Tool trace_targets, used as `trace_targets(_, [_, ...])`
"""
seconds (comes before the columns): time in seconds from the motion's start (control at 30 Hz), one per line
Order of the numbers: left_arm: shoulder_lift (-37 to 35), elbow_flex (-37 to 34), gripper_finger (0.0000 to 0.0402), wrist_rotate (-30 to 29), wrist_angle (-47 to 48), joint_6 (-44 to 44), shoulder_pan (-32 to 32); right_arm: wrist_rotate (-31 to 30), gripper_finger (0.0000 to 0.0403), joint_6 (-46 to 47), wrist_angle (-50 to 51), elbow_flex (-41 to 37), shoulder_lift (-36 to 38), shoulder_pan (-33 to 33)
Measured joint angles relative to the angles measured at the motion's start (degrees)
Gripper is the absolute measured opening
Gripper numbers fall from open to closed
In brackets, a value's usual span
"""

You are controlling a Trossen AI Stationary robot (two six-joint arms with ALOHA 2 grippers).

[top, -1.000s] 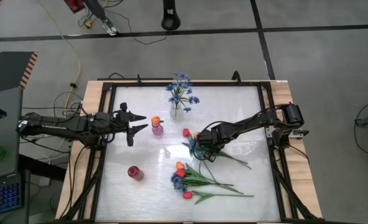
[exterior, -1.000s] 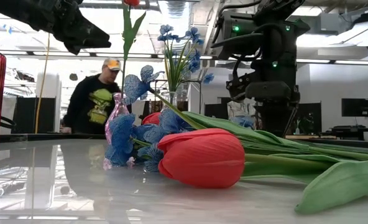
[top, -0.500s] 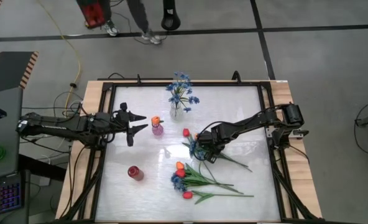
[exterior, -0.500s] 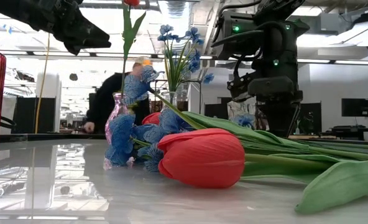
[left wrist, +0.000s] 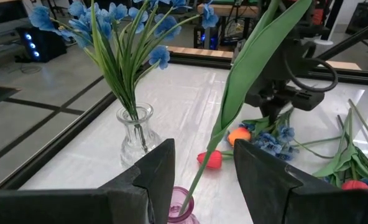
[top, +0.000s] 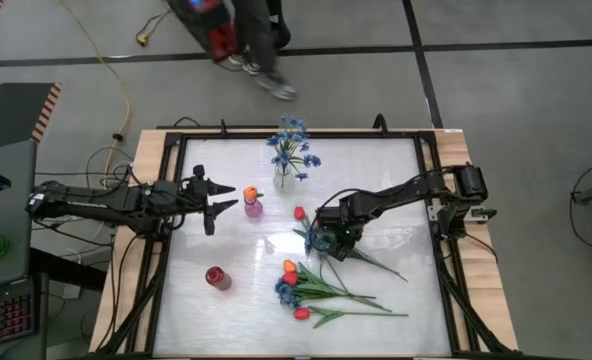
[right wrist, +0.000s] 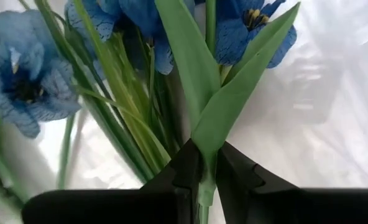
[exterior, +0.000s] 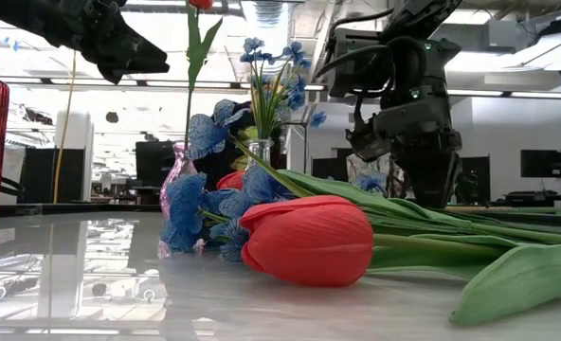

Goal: Sort flowers into vase by color
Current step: Put the top orange tulip into the purple vase

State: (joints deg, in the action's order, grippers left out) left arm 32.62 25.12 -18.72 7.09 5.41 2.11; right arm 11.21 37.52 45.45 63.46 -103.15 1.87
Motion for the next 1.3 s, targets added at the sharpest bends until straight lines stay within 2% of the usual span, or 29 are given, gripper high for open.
trace_targets(0.4, [0.0,0.0,0.0153,0.0,0.0,0.0,0.0,13.0,0.0071,0.0,0.2,0.0,0.0,-4.7])
trace_targets(0.93, [0.0,0.0,0.0153,0.4,0.1,0.0,0.0,12.8,0.0076,-3.4,-1.3,0.0,0.0,-4.6])
trace_targets(1.3, [0.0,0.0,0.0153,0.4,0.1,0.0,0.0,9.1,0.0143,-3.7,-1.8,0.0,0.0,-3.9])
